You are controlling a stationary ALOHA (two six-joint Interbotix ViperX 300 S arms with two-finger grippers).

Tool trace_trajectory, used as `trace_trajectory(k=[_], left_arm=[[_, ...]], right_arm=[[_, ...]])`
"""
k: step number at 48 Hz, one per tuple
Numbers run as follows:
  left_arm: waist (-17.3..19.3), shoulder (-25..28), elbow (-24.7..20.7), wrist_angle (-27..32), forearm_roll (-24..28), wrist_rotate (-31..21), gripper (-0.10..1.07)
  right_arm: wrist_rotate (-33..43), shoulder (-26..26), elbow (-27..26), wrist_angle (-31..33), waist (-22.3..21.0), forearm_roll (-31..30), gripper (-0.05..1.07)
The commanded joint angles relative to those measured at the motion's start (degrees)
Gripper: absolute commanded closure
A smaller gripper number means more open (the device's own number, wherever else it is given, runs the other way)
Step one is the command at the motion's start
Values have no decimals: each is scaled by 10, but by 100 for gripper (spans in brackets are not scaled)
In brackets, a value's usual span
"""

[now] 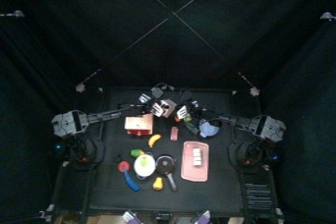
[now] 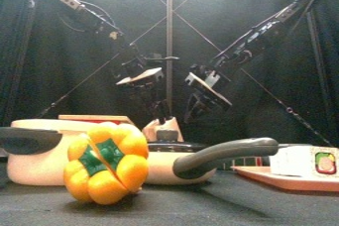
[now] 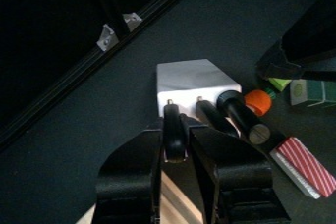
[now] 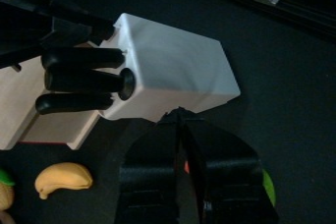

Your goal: Grab cleaver handle

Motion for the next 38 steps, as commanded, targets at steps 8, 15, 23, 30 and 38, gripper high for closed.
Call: trace_trajectory(k=[8,15,23,30,38], left_arm=[[-2,-18,-18,6,4,2,47],[-5,-28,-16,20,4,4,47],[-14,-43,-12,33,4,4,47],[-20,-52,-13,43,4,4,47],[-24,-62,-11,52,4,4,47]], right_arm=[[-1,-12,-2,-3,-2,-1,71],[-1,-12,0,-3,-1,-1,71],[-1,-12,-1,-3,-1,-1,71],[-1,-12,0,-3,0,-1,71],[-1,-12,0,-3,0,-1,71]])
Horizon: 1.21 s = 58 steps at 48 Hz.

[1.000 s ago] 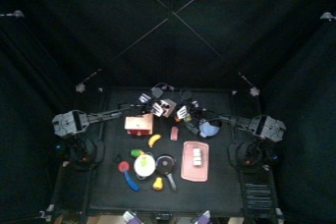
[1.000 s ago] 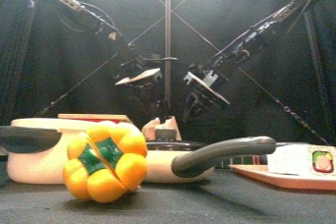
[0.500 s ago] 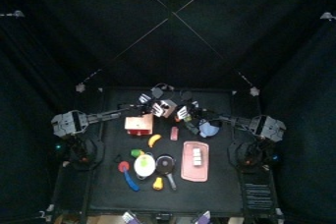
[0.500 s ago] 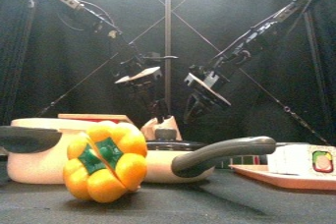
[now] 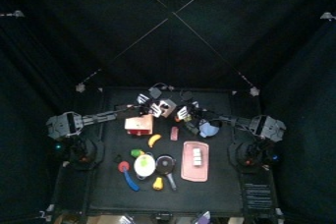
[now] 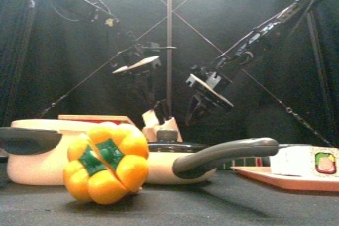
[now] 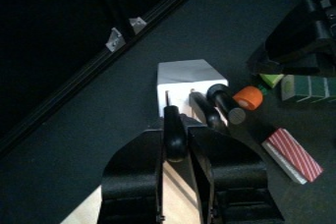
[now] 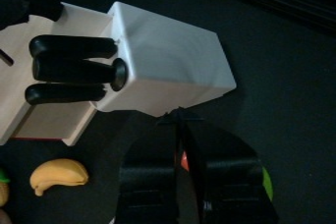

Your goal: Grab cleaver handle

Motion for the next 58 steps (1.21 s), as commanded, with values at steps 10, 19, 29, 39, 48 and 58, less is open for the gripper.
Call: trace_trajectory(k=[10,19,29,39,48,58], left_arm=[[-11,-37,-1,15,4,1,47],[-20,-68,9,40,4,1,47],[-27,-99,22,48,4,1,47],[-30,-128,37,62,4,-1,47],[-31,-135,43,68,4,-1,47],[-35,-136,44,69,4,0,47]], right_arm=[[-1,-12,-6,-2,1,-1,71],[-1,-12,-7,-3,1,-1,71],[-1,-12,-8,-3,1,-1,71],[-1,-12,-8,-2,1,-1,71],[-1,-12,-10,-2,1,-1,71],[-1,-12,-9,-3,1,-1,71]])
